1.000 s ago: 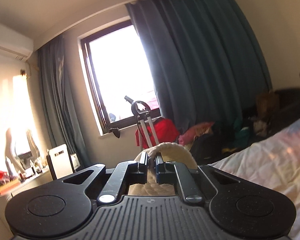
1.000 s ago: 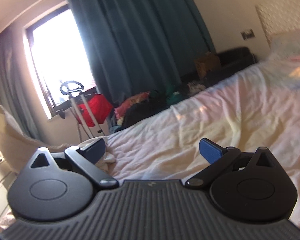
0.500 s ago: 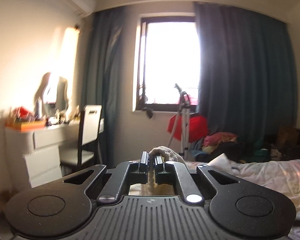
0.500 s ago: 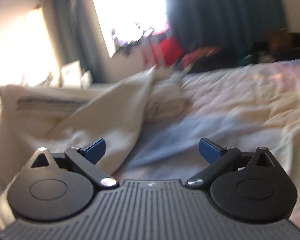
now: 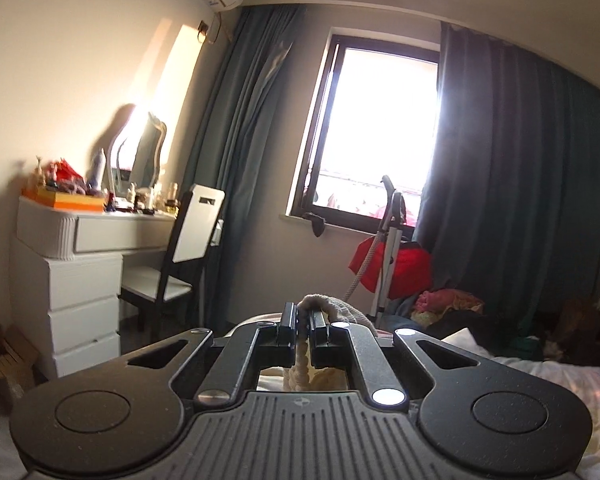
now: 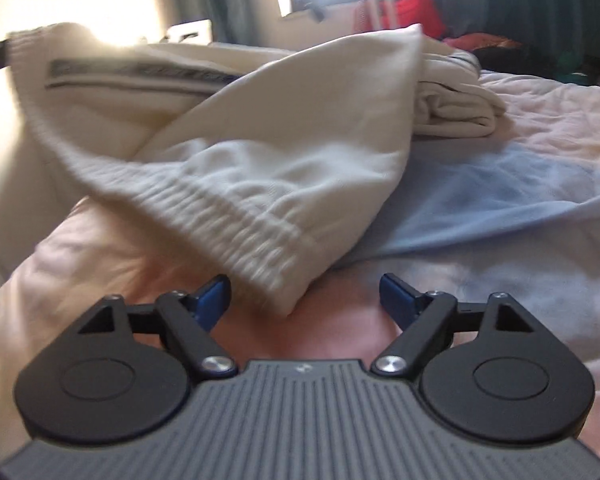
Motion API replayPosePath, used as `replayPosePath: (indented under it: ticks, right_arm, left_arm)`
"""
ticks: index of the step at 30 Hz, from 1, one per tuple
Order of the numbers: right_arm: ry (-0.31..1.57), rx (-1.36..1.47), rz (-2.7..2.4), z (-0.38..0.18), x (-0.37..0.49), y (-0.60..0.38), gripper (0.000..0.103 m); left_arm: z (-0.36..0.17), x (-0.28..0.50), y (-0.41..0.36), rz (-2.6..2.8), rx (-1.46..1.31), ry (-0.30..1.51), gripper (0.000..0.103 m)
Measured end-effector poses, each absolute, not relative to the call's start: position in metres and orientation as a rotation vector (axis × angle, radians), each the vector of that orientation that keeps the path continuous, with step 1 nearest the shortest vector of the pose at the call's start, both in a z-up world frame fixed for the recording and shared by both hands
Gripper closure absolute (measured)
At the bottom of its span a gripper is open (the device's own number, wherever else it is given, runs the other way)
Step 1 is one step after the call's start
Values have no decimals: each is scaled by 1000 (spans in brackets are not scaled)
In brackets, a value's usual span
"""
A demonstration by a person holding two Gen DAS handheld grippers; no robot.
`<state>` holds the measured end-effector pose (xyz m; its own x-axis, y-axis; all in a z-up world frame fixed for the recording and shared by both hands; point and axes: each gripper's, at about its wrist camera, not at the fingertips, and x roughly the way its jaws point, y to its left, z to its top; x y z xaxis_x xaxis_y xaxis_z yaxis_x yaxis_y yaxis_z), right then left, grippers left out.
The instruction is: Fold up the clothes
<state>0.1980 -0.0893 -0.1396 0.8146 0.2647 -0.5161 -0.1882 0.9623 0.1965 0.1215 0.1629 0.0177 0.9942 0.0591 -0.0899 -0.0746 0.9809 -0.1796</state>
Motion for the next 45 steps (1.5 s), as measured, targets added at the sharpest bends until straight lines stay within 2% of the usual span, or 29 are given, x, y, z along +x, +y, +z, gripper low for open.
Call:
replayPosePath:
  ticks: [1,3,4,6,7,8,11,21,23,26,32,33,36,37,39,40,42,45]
  right_arm:
    - [551,131,227,-142,200,-87,22]
    - [520,116,194,-144,205,-84,34]
    - [506,120,181,-144,206,-84,37]
    - [483,144,171,-139,205,-89,57]
    - [472,156,167,-136,205,-92,62]
    - [458,156,163,-131,203,-93,73]
    - [410,125,146,-114,198,-94,78]
    - [112,-51,153,-24,118,-102,81]
    - [105,-78,158,-11,99,-110,81]
    - [222,-101,190,-13,87,-119,81]
    - [546,-81,210,-68,92,-123,78]
    - [594,-71,211,-76,95,-123,78]
    - [644,-38,217,-75,95,-131,73]
    - [650,-10,223,-75,95,-135,72]
    - [663,47,234,-74,95,-143,63]
    - [669,76,239,-74,95,-147,59]
    - [682,133,250,-73,95,-155,47]
    - [700,219,266,-71,96,-167,42]
  left_arm:
    - [16,124,167,66,-183,85,96]
    - [11,129,173,73,-188,91,96]
    - [8,133,177,79,-200,103,96]
    - [-1,145,185,90,-218,139,96]
    - [-6,149,188,94,-228,158,96]
    - [-10,153,191,95,-240,175,96]
    - [-19,160,197,93,-273,214,96]
    - [-19,142,218,-35,-439,283,96]
    - [-20,135,221,-57,-463,315,96]
    - [-25,130,218,-44,-427,412,96]
    - [-53,137,212,-54,-383,642,91]
    - [-55,137,209,-50,-360,662,87]
    - [-56,132,201,-26,-290,701,59]
    - [-55,130,200,-24,-276,706,53]
    - [-49,125,197,-36,-257,714,46]
    - [-47,121,196,-39,-251,715,38]
    - [-41,112,196,-44,-244,703,28]
    - [-30,96,197,-76,-230,649,20]
